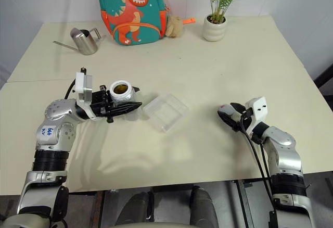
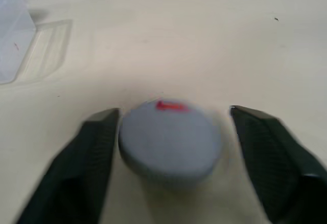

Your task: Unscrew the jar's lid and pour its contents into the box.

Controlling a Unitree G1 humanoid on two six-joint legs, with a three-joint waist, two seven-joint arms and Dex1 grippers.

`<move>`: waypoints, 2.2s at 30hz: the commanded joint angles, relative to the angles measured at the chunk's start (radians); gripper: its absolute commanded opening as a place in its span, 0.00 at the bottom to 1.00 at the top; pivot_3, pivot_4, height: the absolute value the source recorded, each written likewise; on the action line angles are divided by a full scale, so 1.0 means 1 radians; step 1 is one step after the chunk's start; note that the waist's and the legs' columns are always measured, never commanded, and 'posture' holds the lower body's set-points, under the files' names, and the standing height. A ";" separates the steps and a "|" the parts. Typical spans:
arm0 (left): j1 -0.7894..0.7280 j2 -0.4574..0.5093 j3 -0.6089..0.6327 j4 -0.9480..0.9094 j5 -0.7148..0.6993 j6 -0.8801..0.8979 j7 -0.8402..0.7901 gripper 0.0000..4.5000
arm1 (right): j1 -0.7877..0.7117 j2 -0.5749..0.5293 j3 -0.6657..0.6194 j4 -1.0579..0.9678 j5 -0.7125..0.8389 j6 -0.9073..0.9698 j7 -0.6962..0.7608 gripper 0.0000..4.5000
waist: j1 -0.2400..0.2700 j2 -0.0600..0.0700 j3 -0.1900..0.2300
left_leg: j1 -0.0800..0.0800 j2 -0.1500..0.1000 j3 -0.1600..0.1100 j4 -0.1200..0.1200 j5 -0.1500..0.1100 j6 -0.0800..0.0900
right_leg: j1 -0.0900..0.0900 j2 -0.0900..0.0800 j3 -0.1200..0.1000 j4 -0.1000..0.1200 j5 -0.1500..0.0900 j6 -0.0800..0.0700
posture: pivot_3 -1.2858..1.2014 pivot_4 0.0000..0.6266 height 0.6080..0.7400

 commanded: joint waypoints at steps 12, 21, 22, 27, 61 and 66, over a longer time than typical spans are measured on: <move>-0.224 -0.027 -0.041 0.185 0.095 -0.050 0.042 0.45 | -0.015 -0.225 0.000 -0.540 0.286 0.386 0.160 1.00 | 0.003 -0.001 0.001 | 0.000 0.000 0.000 0.004 0.000 0.001 | 0.001 0.000 0.000 -0.003 0.001 0.000 | 0.52 0.24 1.00; -0.315 -0.008 -0.113 0.270 0.262 -0.222 0.083 0.45 | -0.078 -0.241 0.056 -0.680 0.289 0.449 0.144 1.00 | 0.005 -0.001 0.001 | -0.005 0.000 0.000 0.010 -0.004 0.004 | 0.001 0.000 0.000 -0.002 0.003 0.003 | 0.52 0.24 1.00; -0.320 -0.005 -0.121 0.275 0.280 -0.246 0.088 0.45 | -0.075 -0.241 0.053 -0.685 0.291 0.455 0.138 1.00 | 0.006 -0.001 0.001 | -0.005 0.000 0.000 0.010 -0.004 0.004 | 0.001 0.000 0.000 -0.003 0.003 0.003 | 0.52 0.24 1.00; -0.333 -0.012 -0.160 0.307 0.445 -0.479 0.235 0.45 | 0.022 -0.239 0.012 -0.724 0.294 0.473 0.098 1.00 | 0.026 -0.001 0.001 | -0.005 0.000 0.001 0.010 -0.006 0.005 | 0.001 0.000 0.000 -0.005 0.003 0.003 | 0.52 0.24 1.00; -0.811 0.028 -1.061 0.756 2.193 -0.503 2.524 0.45 | 0.072 -0.152 0.015 -0.772 0.303 0.463 -0.068 1.00 | 0.031 -0.002 0.001 | -0.015 -0.001 0.004 0.013 -0.008 0.008 | -0.006 0.000 0.003 -0.009 0.007 0.009 | 0.52 0.24 1.00; -0.844 0.000 -1.139 0.826 2.219 -0.442 2.589 0.45 | 0.066 -0.134 0.021 -0.765 0.298 0.451 -0.074 1.00 | 0.030 -0.002 0.001 | -0.015 -0.001 0.004 0.014 -0.008 0.008 | -0.006 0.000 0.003 -0.008 0.007 0.009 | 0.52 0.24 1.00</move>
